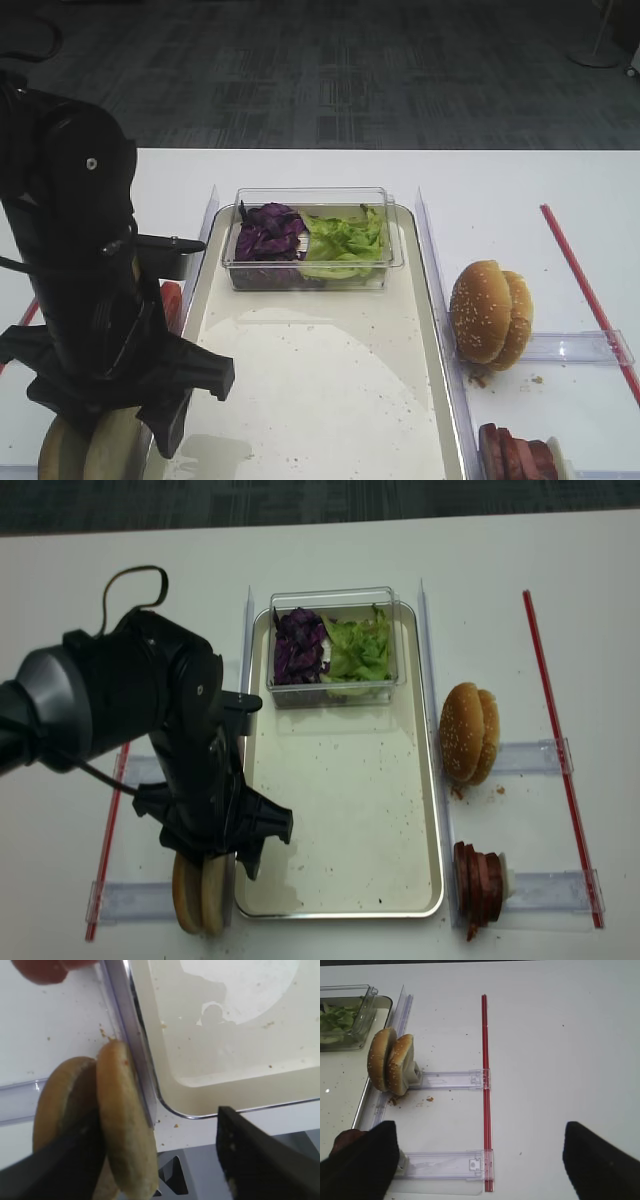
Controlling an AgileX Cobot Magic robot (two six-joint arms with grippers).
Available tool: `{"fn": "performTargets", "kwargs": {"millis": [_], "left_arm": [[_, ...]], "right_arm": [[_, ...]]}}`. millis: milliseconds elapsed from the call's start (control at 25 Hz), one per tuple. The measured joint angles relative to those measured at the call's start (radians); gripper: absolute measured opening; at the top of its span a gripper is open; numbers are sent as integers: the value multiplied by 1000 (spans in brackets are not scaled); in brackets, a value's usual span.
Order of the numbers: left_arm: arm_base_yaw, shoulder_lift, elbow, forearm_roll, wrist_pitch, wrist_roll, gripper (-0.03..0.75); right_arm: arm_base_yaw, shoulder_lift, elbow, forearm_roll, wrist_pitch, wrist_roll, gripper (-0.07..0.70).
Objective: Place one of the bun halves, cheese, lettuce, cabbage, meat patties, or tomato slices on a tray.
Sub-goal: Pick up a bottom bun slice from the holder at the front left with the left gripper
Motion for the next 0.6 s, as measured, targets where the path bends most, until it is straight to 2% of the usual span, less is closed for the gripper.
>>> {"fn": "performTargets", "kwargs": {"millis": [400,600], "left_arm": [[0,0,0,21,33,0,342],[0,0,0,50,41,0,257]], "right_arm": [[0,0,0,0,0,0,676],[0,0,0,0,0,0,676]]}}
